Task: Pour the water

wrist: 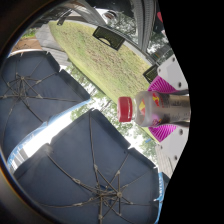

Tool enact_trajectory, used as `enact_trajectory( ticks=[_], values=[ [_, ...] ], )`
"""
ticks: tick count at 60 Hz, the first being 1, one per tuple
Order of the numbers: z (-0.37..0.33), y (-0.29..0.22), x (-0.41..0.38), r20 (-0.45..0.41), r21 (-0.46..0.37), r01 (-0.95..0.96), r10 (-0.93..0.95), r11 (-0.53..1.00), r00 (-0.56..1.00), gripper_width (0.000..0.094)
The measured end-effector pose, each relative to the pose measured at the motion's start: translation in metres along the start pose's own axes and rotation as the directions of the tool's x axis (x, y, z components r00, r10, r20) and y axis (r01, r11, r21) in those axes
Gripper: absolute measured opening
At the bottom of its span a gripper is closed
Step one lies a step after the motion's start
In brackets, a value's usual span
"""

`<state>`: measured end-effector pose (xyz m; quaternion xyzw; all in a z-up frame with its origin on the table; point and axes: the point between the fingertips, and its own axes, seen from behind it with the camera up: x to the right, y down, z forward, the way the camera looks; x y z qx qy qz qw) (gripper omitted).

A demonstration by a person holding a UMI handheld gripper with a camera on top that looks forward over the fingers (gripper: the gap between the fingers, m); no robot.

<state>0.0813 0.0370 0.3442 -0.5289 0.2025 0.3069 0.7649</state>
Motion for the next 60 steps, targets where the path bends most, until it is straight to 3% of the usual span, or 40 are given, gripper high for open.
enact_trajectory(
  ticks=[6, 8, 17, 22, 32, 43, 51, 56, 60],
  values=[
    [0.013, -0.008, 0.046, -0.086, 0.035, 0.31, -0.307, 0.95, 0.948, 0.0352],
    [0.016, -0.037, 0.06, -0.124, 0.021, 0.397, -0.391, 0.918, 0.912, 0.035],
    [0.012, -0.007, 0.188, -0.191, -0.195, 0.585, -0.616, 0.787, 0.764, 0.0352],
    [0.002, 0.027, 0.25, -0.19, -0.329, 0.611, -0.684, 0.72, 0.704, 0.0352],
    [-0.011, 0.075, 0.307, -0.151, -0.452, 0.617, -0.737, 0.644, 0.659, 0.0354],
    [-0.012, 0.068, 0.305, -0.149, -0.434, 0.591, -0.701, 0.68, 0.698, 0.0359],
    [-0.015, 0.068, 0.307, -0.136, -0.466, 0.589, -0.711, 0.661, 0.69, 0.0544],
    [-0.025, 0.068, 0.314, -0.167, -0.522, 0.547, -0.707, 0.655, 0.688, 0.0852],
    [-0.042, 0.062, 0.31, -0.191, -0.539, 0.524, -0.701, 0.66, 0.687, 0.0833]
  ],
)
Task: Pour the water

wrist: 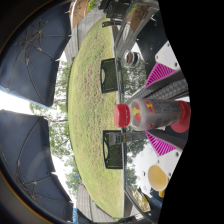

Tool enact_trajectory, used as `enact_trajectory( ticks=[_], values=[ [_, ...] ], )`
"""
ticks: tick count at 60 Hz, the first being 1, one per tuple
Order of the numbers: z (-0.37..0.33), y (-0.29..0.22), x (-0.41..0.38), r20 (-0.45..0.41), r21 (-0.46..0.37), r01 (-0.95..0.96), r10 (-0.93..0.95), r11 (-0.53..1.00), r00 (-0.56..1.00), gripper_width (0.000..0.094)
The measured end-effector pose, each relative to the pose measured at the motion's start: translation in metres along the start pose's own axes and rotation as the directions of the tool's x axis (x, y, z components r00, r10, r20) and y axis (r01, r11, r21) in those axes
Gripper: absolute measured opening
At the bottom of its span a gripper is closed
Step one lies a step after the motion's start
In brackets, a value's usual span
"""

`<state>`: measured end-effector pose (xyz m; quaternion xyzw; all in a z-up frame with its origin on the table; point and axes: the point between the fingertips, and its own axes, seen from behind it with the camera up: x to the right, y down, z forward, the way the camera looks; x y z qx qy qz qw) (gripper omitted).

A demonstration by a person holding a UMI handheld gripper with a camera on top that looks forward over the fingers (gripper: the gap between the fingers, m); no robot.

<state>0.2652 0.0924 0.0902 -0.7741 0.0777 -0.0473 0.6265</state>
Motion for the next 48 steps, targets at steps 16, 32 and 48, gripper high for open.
enact_trajectory(
  ticks=[16, 32, 48],
  values=[
    [-0.13, 0.02, -0.062, 0.109, -0.02, 0.036, -0.033, 0.999, 0.993, 0.0829],
    [-0.222, 0.052, -0.147, 0.244, 0.018, 0.178, -0.177, 0.984, 0.954, 0.0837],
    [-0.236, 0.072, -0.156, 0.252, 0.01, 0.183, -0.18, 0.983, 0.951, 0.0835]
  ],
)
